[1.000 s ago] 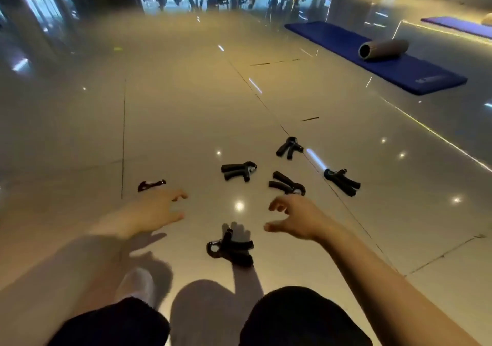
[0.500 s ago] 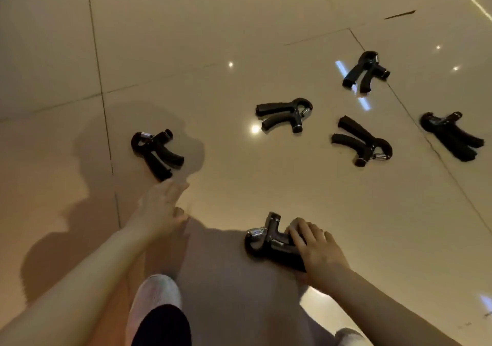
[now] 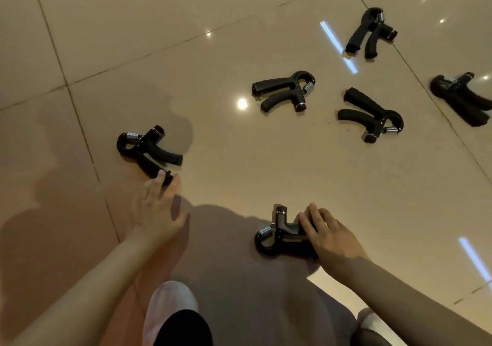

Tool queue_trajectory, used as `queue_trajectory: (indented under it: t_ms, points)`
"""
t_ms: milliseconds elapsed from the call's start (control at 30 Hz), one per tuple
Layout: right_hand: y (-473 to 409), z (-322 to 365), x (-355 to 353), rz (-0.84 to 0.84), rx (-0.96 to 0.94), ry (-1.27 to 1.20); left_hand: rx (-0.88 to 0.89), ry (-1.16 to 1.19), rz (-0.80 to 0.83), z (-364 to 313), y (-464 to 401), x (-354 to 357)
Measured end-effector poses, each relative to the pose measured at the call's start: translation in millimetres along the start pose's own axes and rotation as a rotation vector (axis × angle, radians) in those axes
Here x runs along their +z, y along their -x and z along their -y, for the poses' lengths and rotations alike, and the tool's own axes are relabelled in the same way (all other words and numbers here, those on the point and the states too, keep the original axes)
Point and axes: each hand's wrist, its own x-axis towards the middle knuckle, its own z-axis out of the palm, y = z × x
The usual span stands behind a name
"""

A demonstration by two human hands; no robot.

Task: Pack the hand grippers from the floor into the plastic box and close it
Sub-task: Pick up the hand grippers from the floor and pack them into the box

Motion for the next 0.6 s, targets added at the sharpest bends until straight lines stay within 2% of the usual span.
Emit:
queue_trajectory:
  t_ms: [133,233,333,400,533,600]
  points:
    - [-1.4,0.2,-9.3,0.003,-0.005,-0.035,0.176,-0.096,0.021,-8.1,19.8,3.5]
    - [3.5,-3.5,-3.9,-0.079,-0.038,-0.115,0.368,-0.185,0.023,-18.9,39.7,4.5]
    - [7.4,-7.2,4.3,-0.063,-0.007,-0.202,0.615,-0.178,-0.097,-15.9,28.7,-2.6]
    - [8.7,-8.9,0.0,-0.082,-0.003,-0.233,0.698,-0.219,-0.147,-6.6,4.1,-3.6]
    - [16.6,-8.8,-7.2,-0.143,-0.054,-0.251,0.698,-0.468,0.089,-16.6,-34.5,-19.6]
    - [28.2,-5.1,-8.6,-0.179,-0.02,-0.242,0.739,-0.504,0.148,-27.8,-46.0,-26.8]
